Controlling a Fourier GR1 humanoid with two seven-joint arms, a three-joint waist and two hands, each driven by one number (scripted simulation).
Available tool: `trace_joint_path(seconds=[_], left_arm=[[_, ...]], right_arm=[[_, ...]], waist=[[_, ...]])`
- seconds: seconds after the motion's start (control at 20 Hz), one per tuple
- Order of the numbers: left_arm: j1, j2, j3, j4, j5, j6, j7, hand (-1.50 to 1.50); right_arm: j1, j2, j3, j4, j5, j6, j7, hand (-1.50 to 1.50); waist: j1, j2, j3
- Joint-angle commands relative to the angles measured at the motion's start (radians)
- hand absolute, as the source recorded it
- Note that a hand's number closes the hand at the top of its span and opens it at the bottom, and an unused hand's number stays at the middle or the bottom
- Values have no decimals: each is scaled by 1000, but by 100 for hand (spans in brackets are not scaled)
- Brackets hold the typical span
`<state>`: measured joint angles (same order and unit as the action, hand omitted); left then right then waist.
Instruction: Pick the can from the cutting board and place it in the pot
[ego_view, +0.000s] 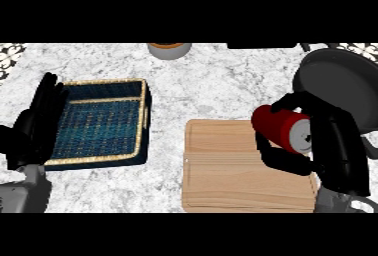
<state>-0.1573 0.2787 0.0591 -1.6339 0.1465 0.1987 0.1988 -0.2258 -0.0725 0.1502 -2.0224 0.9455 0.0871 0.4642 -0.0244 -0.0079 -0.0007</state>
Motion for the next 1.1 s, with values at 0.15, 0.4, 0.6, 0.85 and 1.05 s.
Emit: trace_joint_path(seconds=[0.15, 0.4, 0.6, 0.85, 1.05], left_arm=[[15, -9, 7, -8, -3, -34, -17, 0], [-12, -63, -15, 60, -46, -10, -77, 0], [-73, -49, -15, 13, -66, 20, 34, 0], [-47, -25, 23, 8, -21, -35, 14, 0], [-77, -36, 10, 42, -32, -31, 11, 0]], right_arm=[[-9, -94, -245, -89, -109, 54, 22, 150], [-76, -111, -353, 89, -187, -18, -48, 150], [-153, -207, -497, 209, -347, 42, -97, 150], [-197, -205, -577, 473, -403, -101, -290, 150], [-193, -382, -509, 562, -100, -168, -322, 150]], waist=[[23, 7, 1], [26, 9, 1], [23, 8, 1], [31, 11, 2], [41, 20, 1]])
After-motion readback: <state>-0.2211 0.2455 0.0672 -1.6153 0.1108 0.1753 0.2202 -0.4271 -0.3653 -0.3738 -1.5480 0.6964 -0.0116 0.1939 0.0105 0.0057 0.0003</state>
